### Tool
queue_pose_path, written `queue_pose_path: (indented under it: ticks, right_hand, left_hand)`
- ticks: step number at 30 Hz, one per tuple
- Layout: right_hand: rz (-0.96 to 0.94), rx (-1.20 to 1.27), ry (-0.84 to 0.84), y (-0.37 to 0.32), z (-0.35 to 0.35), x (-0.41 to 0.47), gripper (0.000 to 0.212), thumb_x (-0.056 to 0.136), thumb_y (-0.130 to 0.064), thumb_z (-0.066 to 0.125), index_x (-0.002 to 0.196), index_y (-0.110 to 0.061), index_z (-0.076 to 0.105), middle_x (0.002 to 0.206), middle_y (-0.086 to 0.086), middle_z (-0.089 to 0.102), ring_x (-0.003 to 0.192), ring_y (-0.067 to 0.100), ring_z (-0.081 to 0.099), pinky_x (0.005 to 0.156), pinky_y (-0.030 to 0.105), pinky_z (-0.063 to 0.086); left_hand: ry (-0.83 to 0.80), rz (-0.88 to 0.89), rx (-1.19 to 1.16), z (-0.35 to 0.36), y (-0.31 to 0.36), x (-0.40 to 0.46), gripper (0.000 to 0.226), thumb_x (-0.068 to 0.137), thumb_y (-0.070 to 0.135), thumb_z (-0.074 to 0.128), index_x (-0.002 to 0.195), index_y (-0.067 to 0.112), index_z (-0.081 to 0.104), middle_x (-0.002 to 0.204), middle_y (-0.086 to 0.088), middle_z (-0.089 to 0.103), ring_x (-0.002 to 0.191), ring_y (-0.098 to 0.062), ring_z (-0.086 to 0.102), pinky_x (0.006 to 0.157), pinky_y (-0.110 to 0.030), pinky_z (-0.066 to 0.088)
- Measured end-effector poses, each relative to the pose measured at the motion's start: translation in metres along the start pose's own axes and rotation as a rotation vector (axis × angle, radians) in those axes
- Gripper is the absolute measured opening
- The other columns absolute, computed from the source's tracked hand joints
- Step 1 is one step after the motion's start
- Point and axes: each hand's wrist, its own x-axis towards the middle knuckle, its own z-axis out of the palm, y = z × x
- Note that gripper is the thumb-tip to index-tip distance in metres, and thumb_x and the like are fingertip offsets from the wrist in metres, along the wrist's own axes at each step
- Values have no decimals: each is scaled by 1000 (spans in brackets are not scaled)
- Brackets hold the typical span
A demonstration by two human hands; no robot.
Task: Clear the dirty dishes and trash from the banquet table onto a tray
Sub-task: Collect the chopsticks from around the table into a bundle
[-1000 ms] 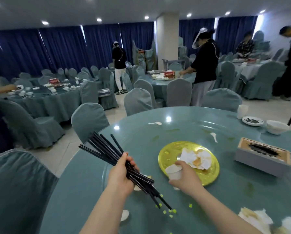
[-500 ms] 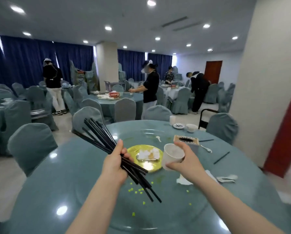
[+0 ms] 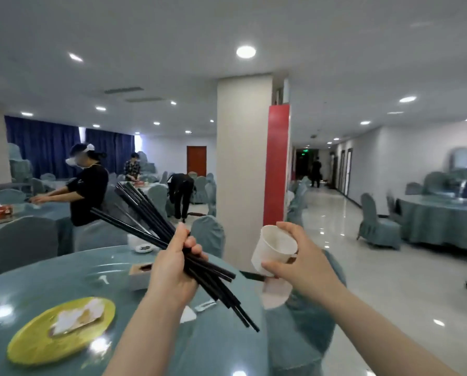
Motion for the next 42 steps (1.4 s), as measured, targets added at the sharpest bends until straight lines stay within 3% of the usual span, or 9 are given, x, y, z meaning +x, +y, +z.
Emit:
queue_pose_path:
  ticks: [4, 8, 11, 17, 20, 24, 27, 31, 42]
  right_hand:
    - [41, -86, 129, 22, -115, -35, 73, 60, -40, 80, 119, -56, 39, 112, -29, 52, 91, 5, 61, 80, 27, 49]
    - [68, -177, 247, 54, -235, -79, 68, 65, -41, 80, 116, -57, 37, 107, -35, 49, 89, -1, 59, 71, 15, 43]
    - [102, -216, 305, 80, -319, -106, 69, 64, -42, 80, 118, -56, 39, 109, -33, 51, 85, -8, 59, 71, 15, 44]
    - [140, -268, 365, 135, -438, -129, 70, 63, -43, 81, 117, -55, 38, 109, -27, 54, 84, -4, 59, 71, 18, 46]
    - [152, -250, 372, 165, -472, -127, 70, 63, -42, 81, 119, -52, 41, 110, -24, 54, 90, 0, 57, 75, 23, 48]
    - [162, -181, 369, 216, -497, -118, 68, 63, -41, 80, 120, -52, 43, 109, -25, 55, 90, 0, 58, 70, 18, 47]
    - [188, -150, 350, 252, -502, -101, 67, 65, -41, 79, 121, -51, 43, 108, -26, 54, 90, 0, 58, 77, 23, 49]
    - [203, -112, 286, 312, -516, -42, 70, 67, -38, 80, 127, -44, 45, 114, -22, 55, 93, 2, 58, 82, 28, 50]
    - [190, -24, 173, 479, -556, 144, 71, 50, -51, 79, 113, -58, 48, 109, -22, 60, 89, -4, 61, 81, 26, 53]
  left_hand:
    - [-103, -88, -40, 89, -78, -27, 25, 95, 34, 52, 76, 20, 49, 49, 10, 41, 39, -4, 41, 45, -17, 40]
    - [-169, -180, -104, 167, -169, -63, 25, 96, 34, 51, 76, 20, 50, 46, 11, 42, 37, -4, 42, 44, -14, 41]
    - [-226, -246, -163, 220, -237, -89, 26, 97, 36, 51, 76, 20, 51, 47, 11, 43, 39, -3, 43, 44, -16, 42]
    - [-272, -322, -217, 301, -341, -113, 24, 96, 34, 52, 78, 19, 52, 49, 10, 44, 40, -4, 43, 43, -17, 43]
    - [-265, -336, -208, 323, -379, -115, 22, 94, 36, 54, 81, 18, 53, 51, 9, 45, 41, -4, 44, 44, -17, 44]
    - [-241, -329, -175, 335, -430, -100, 21, 94, 35, 54, 81, 19, 54, 52, 10, 44, 43, -5, 44, 46, -19, 45]
    - [-228, -336, -191, 335, -456, -76, 21, 95, 34, 52, 79, 19, 54, 53, 10, 44, 43, -4, 44, 47, -19, 45]
    - [-181, -314, -231, 345, -499, -20, 25, 96, 35, 49, 77, 20, 53, 52, 11, 44, 43, -2, 44, 49, -16, 45]
    - [-138, -250, -264, 407, -619, 171, 22, 95, 35, 51, 78, 19, 53, 52, 11, 46, 43, -2, 47, 51, -15, 46]
